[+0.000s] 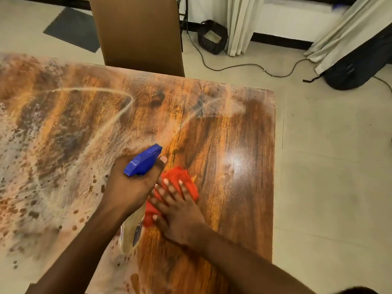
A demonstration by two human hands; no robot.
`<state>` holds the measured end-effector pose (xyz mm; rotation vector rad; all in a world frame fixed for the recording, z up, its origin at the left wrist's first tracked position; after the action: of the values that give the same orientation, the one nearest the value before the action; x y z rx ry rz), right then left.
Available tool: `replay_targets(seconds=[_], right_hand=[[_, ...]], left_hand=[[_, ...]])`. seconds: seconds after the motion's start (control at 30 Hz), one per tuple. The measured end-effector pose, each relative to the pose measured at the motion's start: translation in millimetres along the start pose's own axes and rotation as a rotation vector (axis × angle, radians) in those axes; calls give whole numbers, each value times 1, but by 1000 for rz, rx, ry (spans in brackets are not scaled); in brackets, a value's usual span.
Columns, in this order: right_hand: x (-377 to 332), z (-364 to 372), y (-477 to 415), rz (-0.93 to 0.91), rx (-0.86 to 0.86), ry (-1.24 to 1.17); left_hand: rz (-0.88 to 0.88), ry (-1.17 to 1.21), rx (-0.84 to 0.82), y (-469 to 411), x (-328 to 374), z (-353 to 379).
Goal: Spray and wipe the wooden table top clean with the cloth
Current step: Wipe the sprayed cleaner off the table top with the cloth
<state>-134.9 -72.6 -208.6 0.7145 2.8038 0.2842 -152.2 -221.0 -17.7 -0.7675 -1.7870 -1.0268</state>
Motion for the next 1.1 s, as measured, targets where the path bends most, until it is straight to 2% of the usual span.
replay_targets(seconds=[0.07, 0.17, 0.33, 0.57, 0.7, 0.77, 0.87, 1.0, 1.1], right_hand=[[-7, 13, 48, -4, 16, 7], [13, 24, 113, 107, 15, 49], [117, 6, 160, 392, -53, 63], [283, -55, 52, 730, -20, 20], [333, -87, -24, 825, -57, -27], [330, -96, -67, 811, -87, -61], [301, -99, -123, 690, -111, -38], [227, -84, -162, 441, -112, 30], [153, -59, -153, 223, -93, 45]], left_hand=[[-22, -2, 15, -3, -1, 3], [-60, 10, 18, -5, -4, 6], [-66, 28, 1, -13, -4, 17], [-31, 58, -40, -36, 4, 16], [-39, 43, -61, -43, 0, 17], [-36, 44, -46, -49, -3, 10], [-28, 35, -18, -54, -6, 1], [-21, 36, 0, -59, -7, -4], [-10, 22, 26, -60, -4, -6]])
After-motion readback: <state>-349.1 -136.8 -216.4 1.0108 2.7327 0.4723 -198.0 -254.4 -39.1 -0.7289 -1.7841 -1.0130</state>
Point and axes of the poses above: each hand's wrist, its own y-axis away from the middle knuckle, its own z-axis out of the palm, x = y × z, the point moved 1 cm from there along -y, towards the middle knuckle, and after that the axes turned 15 degrees about y, right-handed, at the moved point
